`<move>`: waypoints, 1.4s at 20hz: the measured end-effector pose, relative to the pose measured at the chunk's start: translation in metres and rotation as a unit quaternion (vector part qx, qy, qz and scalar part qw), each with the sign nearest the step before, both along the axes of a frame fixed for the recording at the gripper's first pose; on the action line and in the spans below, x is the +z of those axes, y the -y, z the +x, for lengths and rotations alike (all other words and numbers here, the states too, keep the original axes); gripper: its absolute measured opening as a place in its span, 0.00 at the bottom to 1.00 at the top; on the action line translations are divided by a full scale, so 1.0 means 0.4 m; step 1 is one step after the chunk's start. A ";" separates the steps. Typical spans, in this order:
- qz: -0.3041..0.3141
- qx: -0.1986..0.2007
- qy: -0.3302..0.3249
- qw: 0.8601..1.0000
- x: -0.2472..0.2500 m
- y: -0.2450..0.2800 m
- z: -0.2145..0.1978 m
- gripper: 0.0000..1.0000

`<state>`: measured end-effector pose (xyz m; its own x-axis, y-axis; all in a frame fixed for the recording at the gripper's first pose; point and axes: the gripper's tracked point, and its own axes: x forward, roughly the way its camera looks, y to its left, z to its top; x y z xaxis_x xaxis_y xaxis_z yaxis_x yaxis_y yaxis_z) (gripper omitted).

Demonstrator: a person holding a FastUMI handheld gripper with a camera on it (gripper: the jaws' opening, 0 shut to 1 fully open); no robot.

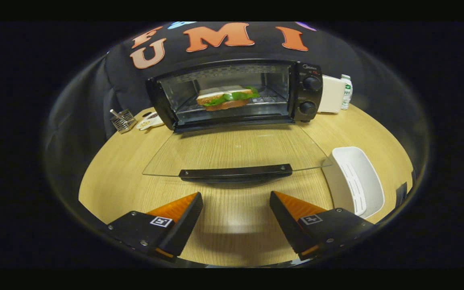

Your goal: Open the toaster oven, put the food inside, and close the toaster oven door.

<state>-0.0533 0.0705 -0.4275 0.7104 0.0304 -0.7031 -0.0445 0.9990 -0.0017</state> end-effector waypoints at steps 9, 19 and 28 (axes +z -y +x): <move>-0.018 0.008 0.015 1.000 0.016 -0.008 0.057 0.99; -0.006 0.012 0.129 0.992 0.313 -0.043 0.230 0.99; -0.034 0.008 0.186 0.982 0.431 -0.059 0.411 0.99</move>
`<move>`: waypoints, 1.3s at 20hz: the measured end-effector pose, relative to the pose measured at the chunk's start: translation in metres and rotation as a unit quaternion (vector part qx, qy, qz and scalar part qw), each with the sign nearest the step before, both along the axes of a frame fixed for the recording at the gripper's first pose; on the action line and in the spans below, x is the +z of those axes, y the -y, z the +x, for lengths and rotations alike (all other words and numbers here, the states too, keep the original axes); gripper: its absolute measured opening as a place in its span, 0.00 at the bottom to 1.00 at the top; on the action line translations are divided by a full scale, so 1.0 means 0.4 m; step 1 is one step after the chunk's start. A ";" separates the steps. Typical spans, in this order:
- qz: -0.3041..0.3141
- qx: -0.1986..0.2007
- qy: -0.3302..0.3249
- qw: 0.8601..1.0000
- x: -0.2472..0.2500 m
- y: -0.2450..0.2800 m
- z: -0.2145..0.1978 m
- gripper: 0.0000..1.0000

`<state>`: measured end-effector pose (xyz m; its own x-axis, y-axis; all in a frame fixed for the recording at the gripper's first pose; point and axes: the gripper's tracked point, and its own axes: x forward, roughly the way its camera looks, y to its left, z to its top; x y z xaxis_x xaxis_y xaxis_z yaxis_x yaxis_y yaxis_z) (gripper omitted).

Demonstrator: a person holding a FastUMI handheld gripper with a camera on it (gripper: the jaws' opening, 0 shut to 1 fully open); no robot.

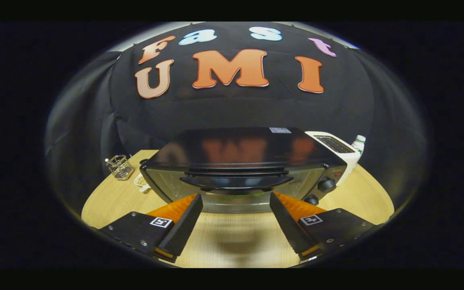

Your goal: Open the toaster oven, put the food inside, and close the toaster oven door.

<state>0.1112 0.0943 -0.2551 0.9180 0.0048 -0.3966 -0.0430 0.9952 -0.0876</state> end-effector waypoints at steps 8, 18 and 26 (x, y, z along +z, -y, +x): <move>-0.006 0.009 -0.009 1.000 -0.018 -0.024 0.003 0.99; -0.005 0.051 0.025 0.998 0.161 0.014 -0.197 0.99; 0.001 0.030 0.111 0.993 0.456 0.121 -0.285 0.99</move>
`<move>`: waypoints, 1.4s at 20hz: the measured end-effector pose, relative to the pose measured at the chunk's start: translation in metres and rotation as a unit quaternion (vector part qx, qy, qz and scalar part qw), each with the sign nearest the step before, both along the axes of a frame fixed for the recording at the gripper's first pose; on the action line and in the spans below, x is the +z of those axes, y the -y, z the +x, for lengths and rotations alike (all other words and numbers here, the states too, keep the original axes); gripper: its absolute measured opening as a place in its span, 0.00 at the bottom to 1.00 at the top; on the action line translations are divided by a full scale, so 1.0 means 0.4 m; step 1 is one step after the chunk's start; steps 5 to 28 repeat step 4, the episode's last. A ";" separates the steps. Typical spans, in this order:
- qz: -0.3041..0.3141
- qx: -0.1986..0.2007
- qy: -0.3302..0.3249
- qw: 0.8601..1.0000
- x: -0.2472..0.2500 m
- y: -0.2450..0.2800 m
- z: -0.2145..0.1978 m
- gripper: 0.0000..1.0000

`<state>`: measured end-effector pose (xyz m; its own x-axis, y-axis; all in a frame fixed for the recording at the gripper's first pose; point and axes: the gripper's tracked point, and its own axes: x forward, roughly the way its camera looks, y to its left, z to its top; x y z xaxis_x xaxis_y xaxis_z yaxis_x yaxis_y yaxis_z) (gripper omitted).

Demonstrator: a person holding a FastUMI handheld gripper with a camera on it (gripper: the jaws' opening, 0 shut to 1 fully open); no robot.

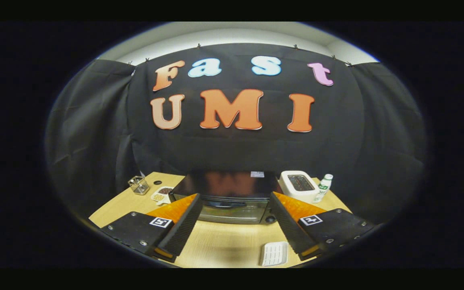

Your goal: Open the toaster oven, put the food inside, and close the toaster oven door.

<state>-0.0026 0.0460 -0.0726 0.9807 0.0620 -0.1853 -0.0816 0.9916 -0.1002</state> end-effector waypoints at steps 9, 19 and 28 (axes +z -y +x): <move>0.020 -0.020 0.020 0.999 0.060 0.048 -0.038 0.99; 0.020 -0.020 0.020 0.999 0.060 0.048 -0.038 0.99; 0.020 -0.020 0.020 0.999 0.060 0.048 -0.038 0.99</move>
